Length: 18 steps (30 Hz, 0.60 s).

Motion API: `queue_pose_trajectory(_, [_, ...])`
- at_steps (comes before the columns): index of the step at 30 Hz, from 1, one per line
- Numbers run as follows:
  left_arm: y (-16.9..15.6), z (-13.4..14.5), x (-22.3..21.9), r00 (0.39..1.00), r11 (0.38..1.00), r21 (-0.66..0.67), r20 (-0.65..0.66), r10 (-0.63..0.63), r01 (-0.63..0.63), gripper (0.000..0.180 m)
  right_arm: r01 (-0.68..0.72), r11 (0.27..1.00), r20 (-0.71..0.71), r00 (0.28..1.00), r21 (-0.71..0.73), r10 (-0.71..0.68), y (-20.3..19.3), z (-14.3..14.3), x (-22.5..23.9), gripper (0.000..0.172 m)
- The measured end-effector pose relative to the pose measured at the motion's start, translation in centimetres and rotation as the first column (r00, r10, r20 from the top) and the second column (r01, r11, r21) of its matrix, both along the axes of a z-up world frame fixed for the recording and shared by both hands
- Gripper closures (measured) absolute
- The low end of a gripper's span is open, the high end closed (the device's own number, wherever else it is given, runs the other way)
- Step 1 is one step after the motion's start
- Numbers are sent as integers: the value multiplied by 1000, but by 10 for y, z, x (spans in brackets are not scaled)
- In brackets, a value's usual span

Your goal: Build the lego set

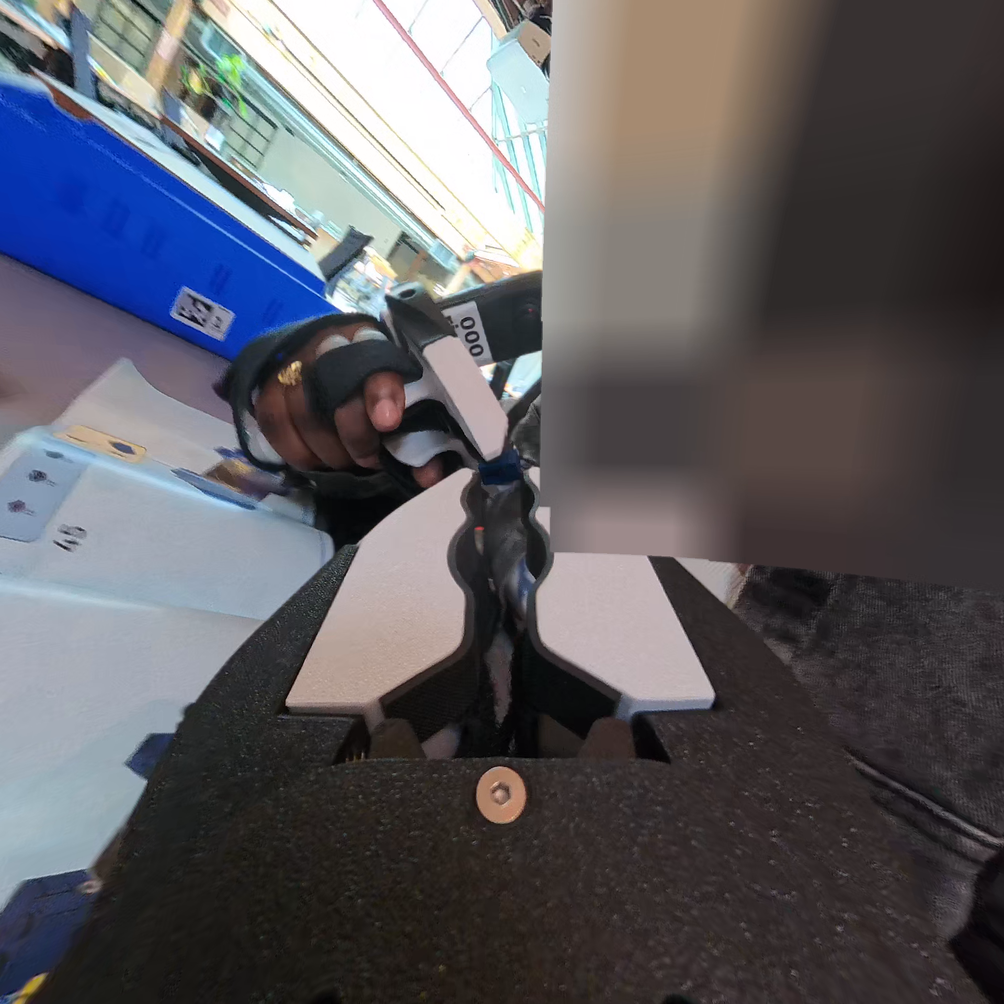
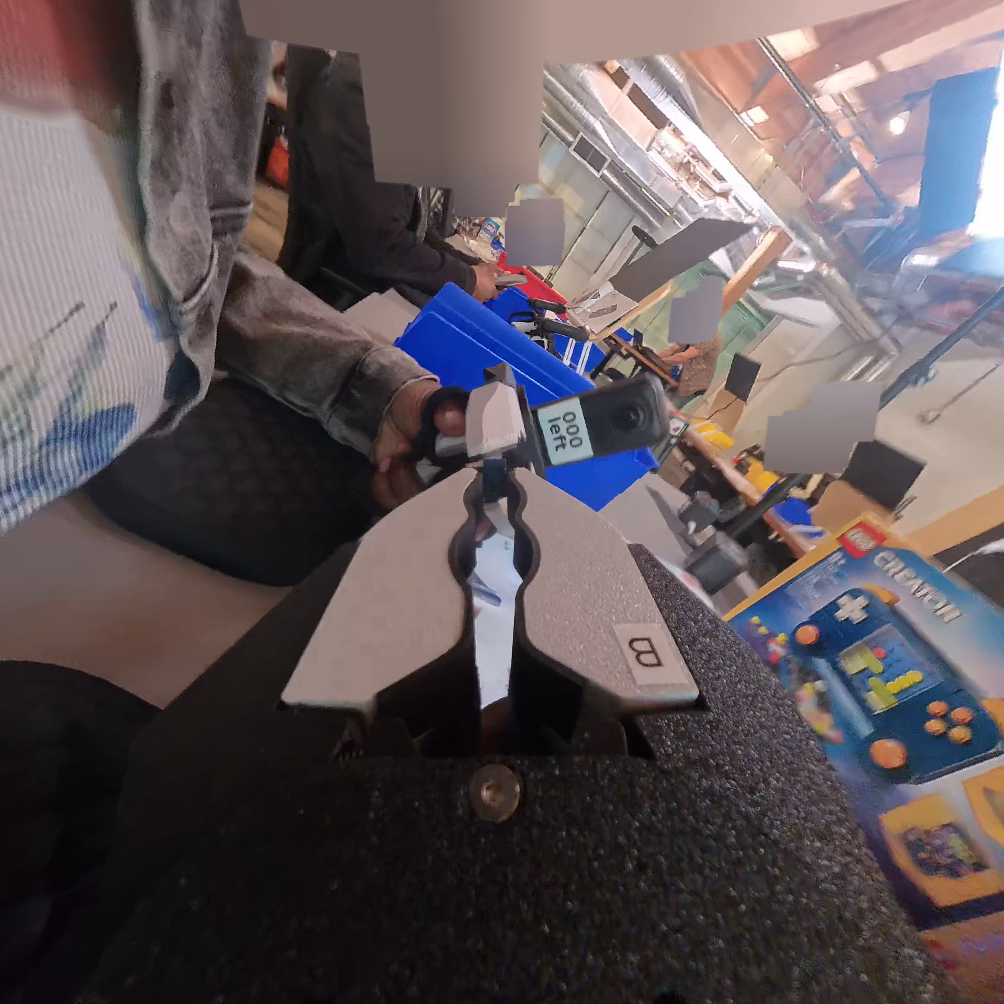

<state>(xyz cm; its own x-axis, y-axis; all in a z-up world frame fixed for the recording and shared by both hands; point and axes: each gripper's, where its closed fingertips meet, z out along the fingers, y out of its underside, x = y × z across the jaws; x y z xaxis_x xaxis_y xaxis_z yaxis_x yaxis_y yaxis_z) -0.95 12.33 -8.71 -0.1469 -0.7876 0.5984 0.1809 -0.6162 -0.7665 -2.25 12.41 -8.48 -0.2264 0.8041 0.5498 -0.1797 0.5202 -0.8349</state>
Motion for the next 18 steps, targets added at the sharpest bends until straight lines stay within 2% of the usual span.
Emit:
queue_pose_trajectory(1, [3, 1, -1, 999, 997, 55, -16, 47, -46, 165, -3, 997, 19, 1000, -83, 4, 5, 1, 0, 164])
queue_pose_trajectory(3, [13, 0, -7, 977, 960, 215, -77, 198, -178, 166, -15, 956, 83, 996, -293, 41, 17, -1, -1, 164])
queue_pose_trajectory(6, [20, 9, -16, 922, 854, 415, -80, 379, -315, 170, -35, 853, 119, 986, -521, 113, 29, 0, 0, 164])
queue_pose_trajectory(9, [26, 8, -20, 891, 820, 442, -92, 444, -363, 170, -24, 821, 144, 981, -571, 128, 30, -3, -2, 164])
queue_pose_trajectory(18, [27, -3, -10, 882, 827, 458, -167, 441, -327, 169, -34, 740, 174, 964, -671, 202, 27, -8, -6, 164])
